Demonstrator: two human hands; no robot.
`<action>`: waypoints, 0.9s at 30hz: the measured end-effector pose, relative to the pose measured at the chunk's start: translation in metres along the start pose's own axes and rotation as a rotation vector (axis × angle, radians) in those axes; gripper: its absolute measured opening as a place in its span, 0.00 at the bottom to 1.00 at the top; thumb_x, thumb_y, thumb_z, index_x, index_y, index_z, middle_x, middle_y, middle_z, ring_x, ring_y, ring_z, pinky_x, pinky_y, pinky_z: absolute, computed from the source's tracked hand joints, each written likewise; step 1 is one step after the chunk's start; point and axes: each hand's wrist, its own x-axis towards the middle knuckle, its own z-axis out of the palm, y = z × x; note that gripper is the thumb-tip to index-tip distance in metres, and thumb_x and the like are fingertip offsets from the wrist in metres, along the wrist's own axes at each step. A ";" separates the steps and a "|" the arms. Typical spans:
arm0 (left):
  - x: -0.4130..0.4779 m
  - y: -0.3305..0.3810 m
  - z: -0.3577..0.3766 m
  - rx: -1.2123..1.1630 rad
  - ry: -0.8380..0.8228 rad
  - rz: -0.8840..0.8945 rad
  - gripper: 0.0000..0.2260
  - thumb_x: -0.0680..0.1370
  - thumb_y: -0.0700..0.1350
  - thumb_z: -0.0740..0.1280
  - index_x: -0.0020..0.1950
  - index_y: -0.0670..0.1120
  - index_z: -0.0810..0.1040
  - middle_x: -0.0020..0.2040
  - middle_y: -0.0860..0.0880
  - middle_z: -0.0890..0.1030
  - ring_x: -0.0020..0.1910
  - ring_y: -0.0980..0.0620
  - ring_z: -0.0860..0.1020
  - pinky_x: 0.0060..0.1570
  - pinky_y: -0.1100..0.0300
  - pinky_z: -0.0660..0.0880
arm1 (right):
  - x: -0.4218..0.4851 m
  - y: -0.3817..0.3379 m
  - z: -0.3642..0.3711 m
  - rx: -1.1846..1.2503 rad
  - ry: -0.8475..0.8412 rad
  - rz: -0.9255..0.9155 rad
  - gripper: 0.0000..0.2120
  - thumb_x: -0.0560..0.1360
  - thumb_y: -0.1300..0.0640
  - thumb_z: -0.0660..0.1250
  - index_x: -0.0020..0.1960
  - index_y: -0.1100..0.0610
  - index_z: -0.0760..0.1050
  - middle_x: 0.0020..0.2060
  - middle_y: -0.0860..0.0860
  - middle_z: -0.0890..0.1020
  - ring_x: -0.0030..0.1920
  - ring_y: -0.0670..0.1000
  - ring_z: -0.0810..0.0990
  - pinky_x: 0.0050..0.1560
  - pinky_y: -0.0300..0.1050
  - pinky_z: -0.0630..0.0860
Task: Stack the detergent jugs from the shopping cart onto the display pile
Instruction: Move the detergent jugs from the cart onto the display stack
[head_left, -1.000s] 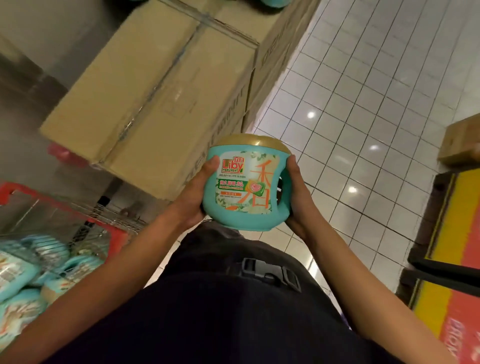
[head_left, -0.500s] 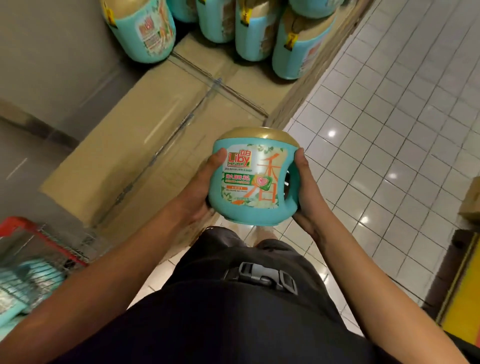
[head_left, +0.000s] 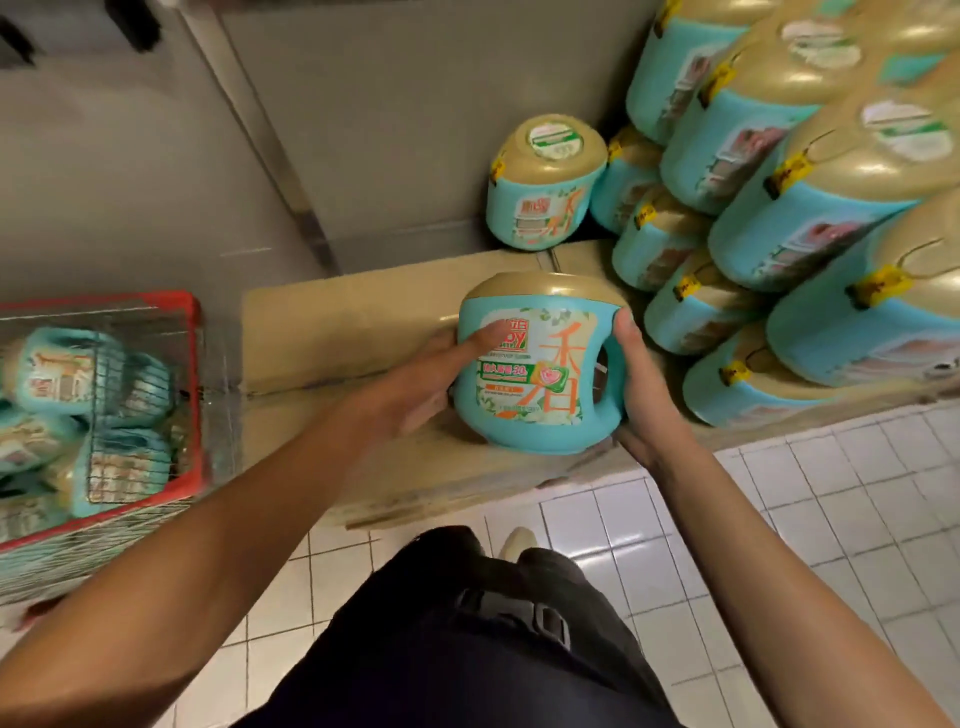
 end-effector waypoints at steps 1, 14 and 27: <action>0.001 0.010 0.000 0.001 0.024 0.026 0.35 0.73 0.64 0.76 0.75 0.48 0.76 0.67 0.45 0.84 0.66 0.44 0.83 0.71 0.39 0.75 | 0.012 -0.010 -0.002 -0.030 -0.017 -0.024 0.30 0.77 0.30 0.67 0.61 0.57 0.76 0.57 0.60 0.77 0.54 0.62 0.75 0.58 0.51 0.73; 0.051 0.142 -0.007 -0.087 0.144 0.381 0.33 0.72 0.51 0.77 0.74 0.39 0.74 0.63 0.41 0.85 0.61 0.43 0.85 0.55 0.52 0.84 | 0.118 -0.129 0.024 -0.231 0.039 -0.357 0.32 0.81 0.31 0.60 0.74 0.53 0.72 0.67 0.53 0.83 0.68 0.54 0.81 0.72 0.63 0.75; 0.150 0.184 -0.022 -0.106 0.126 0.461 0.42 0.68 0.39 0.83 0.79 0.45 0.68 0.68 0.41 0.82 0.66 0.41 0.82 0.61 0.47 0.82 | 0.188 -0.160 0.023 -0.508 0.139 -0.515 0.51 0.67 0.44 0.84 0.81 0.52 0.59 0.75 0.53 0.68 0.75 0.54 0.72 0.76 0.62 0.72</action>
